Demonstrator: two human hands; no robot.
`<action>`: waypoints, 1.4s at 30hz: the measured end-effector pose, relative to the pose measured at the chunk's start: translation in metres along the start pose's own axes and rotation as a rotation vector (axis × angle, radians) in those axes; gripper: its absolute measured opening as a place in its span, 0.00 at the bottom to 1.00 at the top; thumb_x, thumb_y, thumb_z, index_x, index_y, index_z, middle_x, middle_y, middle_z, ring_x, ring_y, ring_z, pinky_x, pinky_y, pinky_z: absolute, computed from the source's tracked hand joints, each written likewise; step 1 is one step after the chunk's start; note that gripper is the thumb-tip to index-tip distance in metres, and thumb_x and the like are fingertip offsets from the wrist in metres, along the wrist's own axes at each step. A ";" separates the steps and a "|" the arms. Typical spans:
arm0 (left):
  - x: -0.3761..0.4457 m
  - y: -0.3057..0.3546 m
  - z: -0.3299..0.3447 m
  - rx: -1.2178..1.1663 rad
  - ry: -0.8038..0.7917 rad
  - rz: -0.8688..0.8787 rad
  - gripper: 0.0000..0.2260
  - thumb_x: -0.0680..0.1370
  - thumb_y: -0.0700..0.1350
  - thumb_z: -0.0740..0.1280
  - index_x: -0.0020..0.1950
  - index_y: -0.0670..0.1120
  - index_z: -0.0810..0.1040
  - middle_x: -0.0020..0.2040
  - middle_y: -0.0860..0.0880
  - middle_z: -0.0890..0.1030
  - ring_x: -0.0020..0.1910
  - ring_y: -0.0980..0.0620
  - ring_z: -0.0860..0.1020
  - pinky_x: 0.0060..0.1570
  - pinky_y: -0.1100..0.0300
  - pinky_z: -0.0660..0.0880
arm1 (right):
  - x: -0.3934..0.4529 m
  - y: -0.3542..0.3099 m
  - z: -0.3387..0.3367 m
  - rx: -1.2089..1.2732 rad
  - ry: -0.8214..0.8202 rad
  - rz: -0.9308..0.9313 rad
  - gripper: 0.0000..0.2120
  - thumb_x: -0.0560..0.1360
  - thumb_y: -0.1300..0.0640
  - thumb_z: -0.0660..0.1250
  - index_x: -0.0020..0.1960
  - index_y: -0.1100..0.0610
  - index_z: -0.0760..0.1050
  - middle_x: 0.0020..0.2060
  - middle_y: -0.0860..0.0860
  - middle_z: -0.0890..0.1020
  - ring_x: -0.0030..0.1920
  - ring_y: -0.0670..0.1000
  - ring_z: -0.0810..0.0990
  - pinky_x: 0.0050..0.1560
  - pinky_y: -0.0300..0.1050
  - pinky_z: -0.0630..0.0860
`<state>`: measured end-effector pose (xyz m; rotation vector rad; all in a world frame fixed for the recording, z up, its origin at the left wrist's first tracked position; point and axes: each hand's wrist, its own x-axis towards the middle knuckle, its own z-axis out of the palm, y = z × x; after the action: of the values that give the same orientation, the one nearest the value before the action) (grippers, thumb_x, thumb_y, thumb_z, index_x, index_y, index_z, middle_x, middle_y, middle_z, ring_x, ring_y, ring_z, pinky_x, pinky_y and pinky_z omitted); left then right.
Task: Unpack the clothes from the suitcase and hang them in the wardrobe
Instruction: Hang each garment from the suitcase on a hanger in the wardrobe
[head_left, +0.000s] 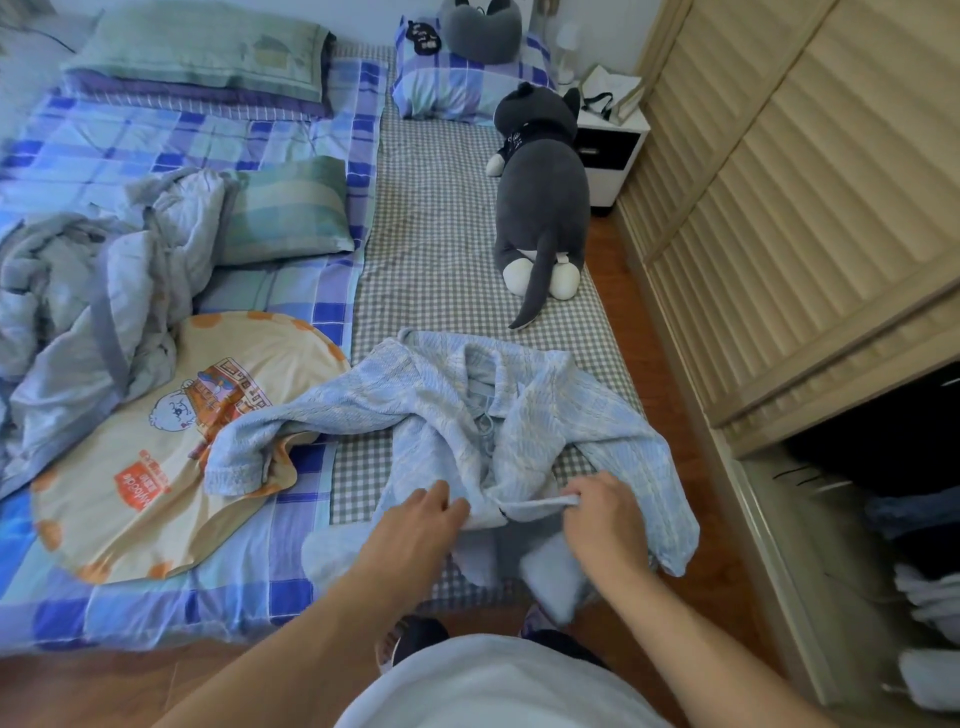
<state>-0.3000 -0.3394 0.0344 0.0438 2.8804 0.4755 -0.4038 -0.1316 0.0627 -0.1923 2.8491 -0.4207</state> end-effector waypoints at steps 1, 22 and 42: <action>-0.005 -0.010 0.003 -0.004 0.030 -0.043 0.16 0.73 0.33 0.68 0.57 0.47 0.72 0.51 0.48 0.72 0.47 0.48 0.73 0.37 0.56 0.70 | 0.005 0.004 -0.011 0.009 0.019 -0.002 0.10 0.78 0.61 0.65 0.45 0.48 0.79 0.44 0.47 0.75 0.48 0.53 0.76 0.44 0.46 0.72; -0.085 0.040 -0.026 -0.843 0.100 -0.522 0.13 0.77 0.59 0.72 0.45 0.50 0.80 0.39 0.48 0.82 0.38 0.53 0.79 0.39 0.57 0.71 | -0.036 0.043 -0.070 0.716 -0.580 0.019 0.06 0.79 0.58 0.69 0.51 0.56 0.85 0.50 0.54 0.86 0.53 0.51 0.83 0.57 0.49 0.77; -0.076 0.124 0.022 -1.071 0.268 -0.663 0.10 0.82 0.46 0.67 0.62 0.51 0.84 0.51 0.55 0.85 0.49 0.58 0.83 0.49 0.61 0.78 | -0.104 0.024 0.008 0.744 -0.259 -0.105 0.09 0.80 0.57 0.67 0.58 0.55 0.84 0.46 0.43 0.84 0.50 0.43 0.81 0.47 0.32 0.73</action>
<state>-0.2215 -0.2195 0.0699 -1.1350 2.2344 1.8161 -0.3045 -0.0936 0.0720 -0.2253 2.2542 -1.3184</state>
